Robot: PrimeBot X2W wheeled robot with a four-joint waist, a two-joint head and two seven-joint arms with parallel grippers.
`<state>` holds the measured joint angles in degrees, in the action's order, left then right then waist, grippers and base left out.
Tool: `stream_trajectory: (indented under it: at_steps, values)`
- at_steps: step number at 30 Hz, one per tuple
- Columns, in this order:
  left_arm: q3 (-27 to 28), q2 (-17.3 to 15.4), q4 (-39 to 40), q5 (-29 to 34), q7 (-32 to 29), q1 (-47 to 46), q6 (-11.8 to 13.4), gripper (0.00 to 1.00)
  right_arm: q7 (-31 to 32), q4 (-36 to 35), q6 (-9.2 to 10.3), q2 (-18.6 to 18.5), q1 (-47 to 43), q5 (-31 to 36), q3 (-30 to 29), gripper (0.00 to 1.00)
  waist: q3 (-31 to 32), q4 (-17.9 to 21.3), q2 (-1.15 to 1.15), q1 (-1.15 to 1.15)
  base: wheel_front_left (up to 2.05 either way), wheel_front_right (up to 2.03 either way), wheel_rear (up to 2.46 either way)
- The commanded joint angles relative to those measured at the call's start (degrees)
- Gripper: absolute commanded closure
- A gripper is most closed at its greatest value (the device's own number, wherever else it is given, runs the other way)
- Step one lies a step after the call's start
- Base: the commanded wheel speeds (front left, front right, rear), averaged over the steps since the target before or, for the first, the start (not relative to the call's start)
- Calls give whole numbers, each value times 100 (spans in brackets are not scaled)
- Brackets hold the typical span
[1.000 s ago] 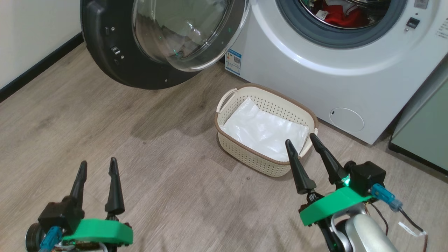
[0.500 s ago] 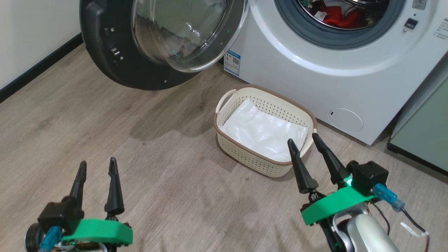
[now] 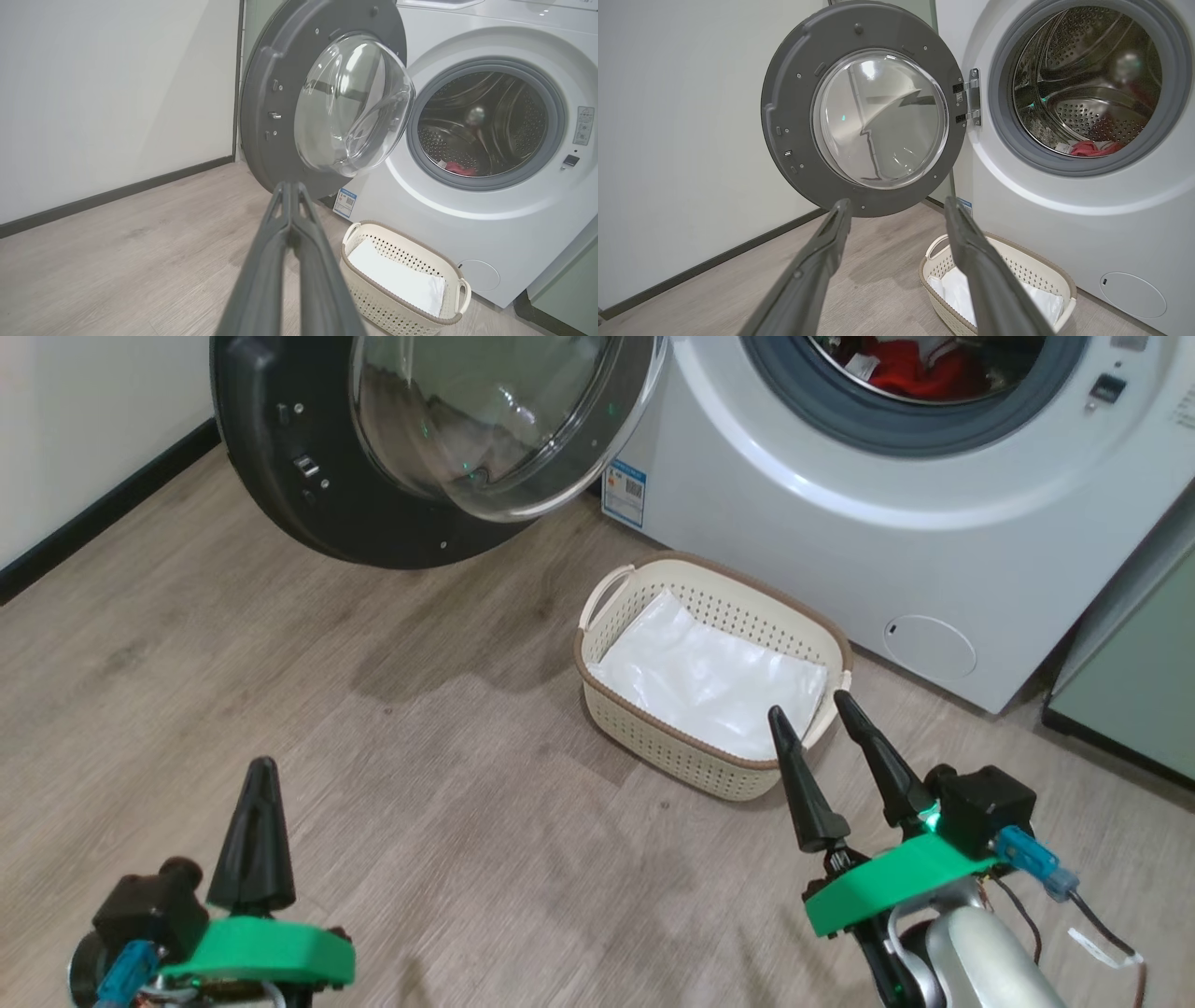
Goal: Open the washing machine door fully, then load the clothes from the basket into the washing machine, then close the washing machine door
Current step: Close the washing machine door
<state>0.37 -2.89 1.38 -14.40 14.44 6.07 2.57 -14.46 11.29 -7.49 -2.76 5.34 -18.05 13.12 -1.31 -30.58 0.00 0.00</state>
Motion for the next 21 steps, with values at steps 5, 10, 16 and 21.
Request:
stream_trajectory:
  at_steps: [5, 10, 16, 21]
  values:
    - [377, 2, 518, -16, 56, -299, -29, 100, -54, -205, 0, -11, 208, 208, 127, 0, -237, -16, 0, 0, 0, 0, 0]
    - [799, -125, 801, 116, 56, -724, -315, 100, 20, -323, 0, -11, 250, 557, -85, 0, -672, -34, 0, 0, 0, 0, 0]
    - [1444, -900, 573, 97, 56, -1815, -607, 100, 304, -871, 0, -19, 65, 961, -313, 0, -1194, -11, 0, 0, 0, 0, 0]
    - [2068, -1843, -848, -460, -30, -3338, -763, 100, 631, -1353, 0, -119, 64, 1125, -346, 0, -1719, 207, 0, 0, 0, 0, 0]
